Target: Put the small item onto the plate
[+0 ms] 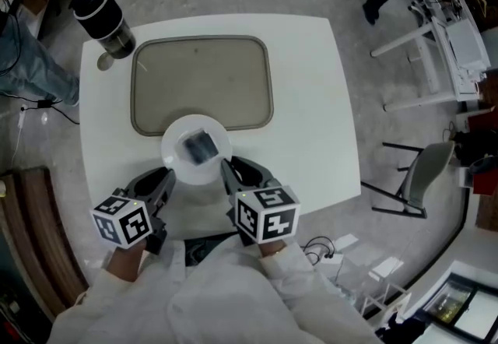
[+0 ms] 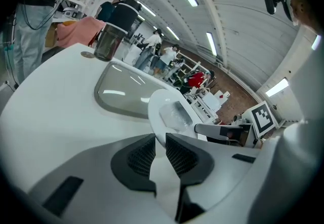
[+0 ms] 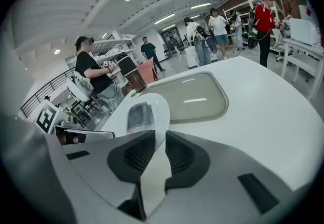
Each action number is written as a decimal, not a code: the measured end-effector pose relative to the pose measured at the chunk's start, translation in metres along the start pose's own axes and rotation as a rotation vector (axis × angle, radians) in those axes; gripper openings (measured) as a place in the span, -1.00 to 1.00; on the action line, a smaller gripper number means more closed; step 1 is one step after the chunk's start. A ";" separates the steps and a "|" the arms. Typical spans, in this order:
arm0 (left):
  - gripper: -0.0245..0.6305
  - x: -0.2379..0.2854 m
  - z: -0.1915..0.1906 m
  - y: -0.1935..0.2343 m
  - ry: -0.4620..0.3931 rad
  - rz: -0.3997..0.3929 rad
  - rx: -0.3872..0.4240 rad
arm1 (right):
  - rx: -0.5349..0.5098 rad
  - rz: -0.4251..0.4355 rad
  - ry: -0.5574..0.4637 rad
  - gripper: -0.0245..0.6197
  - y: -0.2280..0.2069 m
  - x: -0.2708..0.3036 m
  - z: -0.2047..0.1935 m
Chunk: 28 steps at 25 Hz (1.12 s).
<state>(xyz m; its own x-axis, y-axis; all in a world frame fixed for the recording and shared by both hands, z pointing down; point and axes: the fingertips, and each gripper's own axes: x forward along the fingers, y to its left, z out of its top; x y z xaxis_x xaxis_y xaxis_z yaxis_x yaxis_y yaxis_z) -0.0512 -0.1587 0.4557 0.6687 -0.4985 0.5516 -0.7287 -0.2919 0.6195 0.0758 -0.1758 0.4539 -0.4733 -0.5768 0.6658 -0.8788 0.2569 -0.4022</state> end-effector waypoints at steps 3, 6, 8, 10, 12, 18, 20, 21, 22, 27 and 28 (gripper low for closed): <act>-0.75 0.013 0.018 0.004 -0.005 -0.001 0.016 | 0.000 0.006 0.000 -0.70 -0.010 0.012 0.016; -0.75 0.027 0.035 0.008 -0.012 0.006 0.033 | -0.012 0.006 -0.002 -0.70 -0.019 0.025 0.033; -0.75 0.036 0.047 0.012 -0.019 0.013 0.032 | -0.012 0.007 -0.003 -0.70 -0.025 0.035 0.045; -0.75 0.044 0.058 0.018 -0.026 0.023 0.027 | -0.010 0.011 -0.004 -0.70 -0.029 0.046 0.057; -0.75 0.052 0.068 0.024 -0.035 0.034 0.020 | -0.016 0.017 -0.006 -0.70 -0.033 0.055 0.066; -0.75 0.072 0.086 0.033 -0.043 0.060 0.021 | -0.025 0.027 0.005 -0.70 -0.048 0.077 0.085; -0.75 0.080 0.094 0.038 -0.048 0.070 0.023 | -0.018 0.028 0.006 -0.70 -0.052 0.085 0.090; -0.75 0.084 0.098 0.040 -0.051 0.075 0.028 | -0.013 0.028 0.006 -0.70 -0.055 0.090 0.093; -0.75 0.087 0.101 0.043 -0.053 0.079 0.031 | -0.008 0.029 0.007 -0.70 -0.057 0.094 0.095; -0.75 0.098 0.113 0.052 -0.057 0.098 0.031 | 0.012 0.033 0.026 -0.70 -0.066 0.115 0.100; -0.75 0.098 0.115 0.052 -0.057 0.105 0.038 | 0.013 0.035 0.030 -0.70 -0.067 0.117 0.101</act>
<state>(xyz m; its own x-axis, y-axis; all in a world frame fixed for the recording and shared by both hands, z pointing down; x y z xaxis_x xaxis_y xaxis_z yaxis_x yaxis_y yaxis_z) -0.0405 -0.3167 0.4783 0.5797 -0.5730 0.5793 -0.8001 -0.2660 0.5376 0.0855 -0.3386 0.4957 -0.5052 -0.5444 0.6696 -0.8611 0.2661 -0.4333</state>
